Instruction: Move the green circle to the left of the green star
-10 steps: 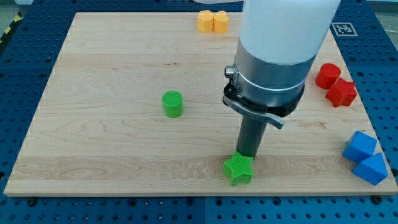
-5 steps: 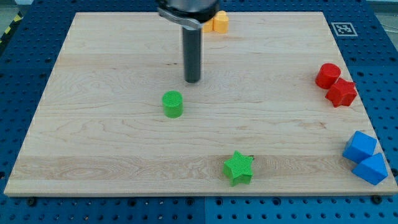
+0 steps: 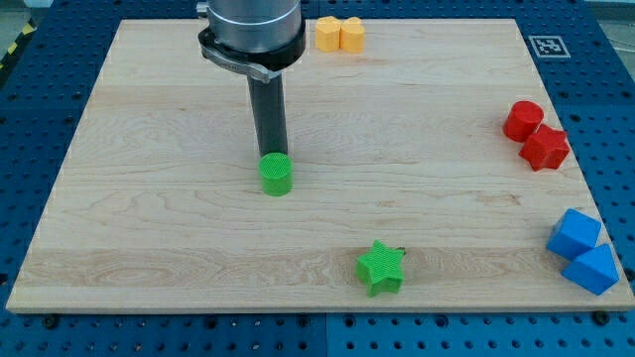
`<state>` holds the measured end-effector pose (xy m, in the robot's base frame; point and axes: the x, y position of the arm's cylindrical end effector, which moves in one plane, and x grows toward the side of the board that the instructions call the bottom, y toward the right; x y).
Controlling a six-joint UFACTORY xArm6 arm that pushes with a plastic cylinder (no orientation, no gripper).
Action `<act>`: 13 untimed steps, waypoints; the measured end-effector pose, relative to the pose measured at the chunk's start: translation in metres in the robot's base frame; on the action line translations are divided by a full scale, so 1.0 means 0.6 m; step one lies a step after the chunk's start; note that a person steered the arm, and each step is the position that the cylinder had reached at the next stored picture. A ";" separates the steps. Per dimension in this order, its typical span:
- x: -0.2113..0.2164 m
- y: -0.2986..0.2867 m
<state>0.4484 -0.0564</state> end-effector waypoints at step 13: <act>0.199 0.038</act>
<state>0.5679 -0.0334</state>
